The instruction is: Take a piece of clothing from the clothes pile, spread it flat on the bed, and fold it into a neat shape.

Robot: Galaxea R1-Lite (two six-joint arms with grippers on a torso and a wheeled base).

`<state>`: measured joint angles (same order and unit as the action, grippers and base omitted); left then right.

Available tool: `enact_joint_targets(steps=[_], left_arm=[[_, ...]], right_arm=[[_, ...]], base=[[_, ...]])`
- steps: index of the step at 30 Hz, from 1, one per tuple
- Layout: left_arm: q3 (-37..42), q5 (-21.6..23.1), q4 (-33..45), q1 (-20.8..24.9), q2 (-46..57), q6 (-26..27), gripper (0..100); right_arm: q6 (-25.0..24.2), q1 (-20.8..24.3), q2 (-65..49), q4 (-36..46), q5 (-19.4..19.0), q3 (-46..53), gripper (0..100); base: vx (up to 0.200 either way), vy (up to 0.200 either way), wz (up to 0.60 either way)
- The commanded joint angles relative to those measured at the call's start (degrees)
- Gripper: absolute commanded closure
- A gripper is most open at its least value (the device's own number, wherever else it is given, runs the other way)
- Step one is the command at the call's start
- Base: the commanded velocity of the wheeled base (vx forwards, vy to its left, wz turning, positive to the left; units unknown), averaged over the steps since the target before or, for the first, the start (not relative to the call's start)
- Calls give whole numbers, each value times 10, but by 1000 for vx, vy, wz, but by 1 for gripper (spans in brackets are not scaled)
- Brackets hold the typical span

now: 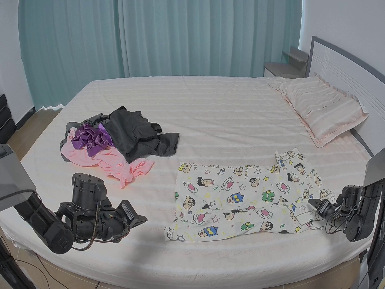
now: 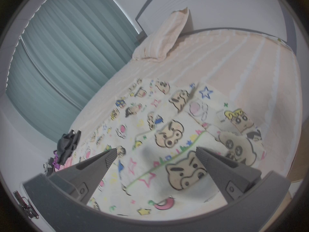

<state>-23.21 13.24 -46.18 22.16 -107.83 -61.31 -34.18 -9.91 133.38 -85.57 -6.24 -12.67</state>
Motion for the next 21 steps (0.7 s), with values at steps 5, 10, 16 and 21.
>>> enact_joint_targets(steps=[5,10,16,21], left_arm=[[4,2,-1,3,0,-26,100],[-1,2,-1,8,0,-50,100],[-3,2,-1,24,-1,-63,100],[-3,2,-1,33,-3,-64,100]], right_arm=[[-37,51,-109,-28,87,13,0],[-81,89,-118,-33,113,33,0],[-147,105,-115,-42,108,49,0],[-147,109,-116,-42,109,51,0]], base=[[0,0,0],[0,0,0],[0,-133,0],[0,-200,0]])
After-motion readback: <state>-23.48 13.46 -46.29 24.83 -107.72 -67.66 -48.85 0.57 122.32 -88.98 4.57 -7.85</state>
